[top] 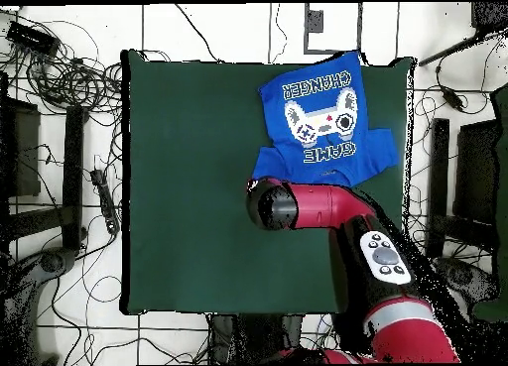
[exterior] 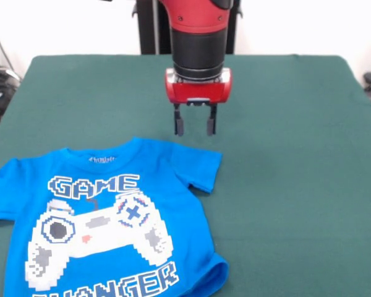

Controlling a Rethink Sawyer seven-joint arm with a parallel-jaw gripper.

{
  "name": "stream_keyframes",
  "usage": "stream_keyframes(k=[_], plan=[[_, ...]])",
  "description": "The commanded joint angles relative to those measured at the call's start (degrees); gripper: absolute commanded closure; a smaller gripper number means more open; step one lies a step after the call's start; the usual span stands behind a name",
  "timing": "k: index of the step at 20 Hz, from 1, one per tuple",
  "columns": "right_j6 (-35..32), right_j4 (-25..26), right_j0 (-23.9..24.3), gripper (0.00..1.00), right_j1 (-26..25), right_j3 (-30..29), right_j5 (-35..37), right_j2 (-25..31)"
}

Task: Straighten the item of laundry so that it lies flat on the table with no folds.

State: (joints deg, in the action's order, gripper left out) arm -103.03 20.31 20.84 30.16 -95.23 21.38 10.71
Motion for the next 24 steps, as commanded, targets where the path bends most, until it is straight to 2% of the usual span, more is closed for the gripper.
stream_keyframes(k=[1,9,24], plan=[[1.94,4.22,1.15,0.00,0.47,-1.25,0.17,2.42],[-0.67,4.97,-0.47,0.00,-1.71,0.72,-0.51,2.39],[-7.33,3.03,-7.25,0.00,-9.25,7.00,-3.82,-0.10]])
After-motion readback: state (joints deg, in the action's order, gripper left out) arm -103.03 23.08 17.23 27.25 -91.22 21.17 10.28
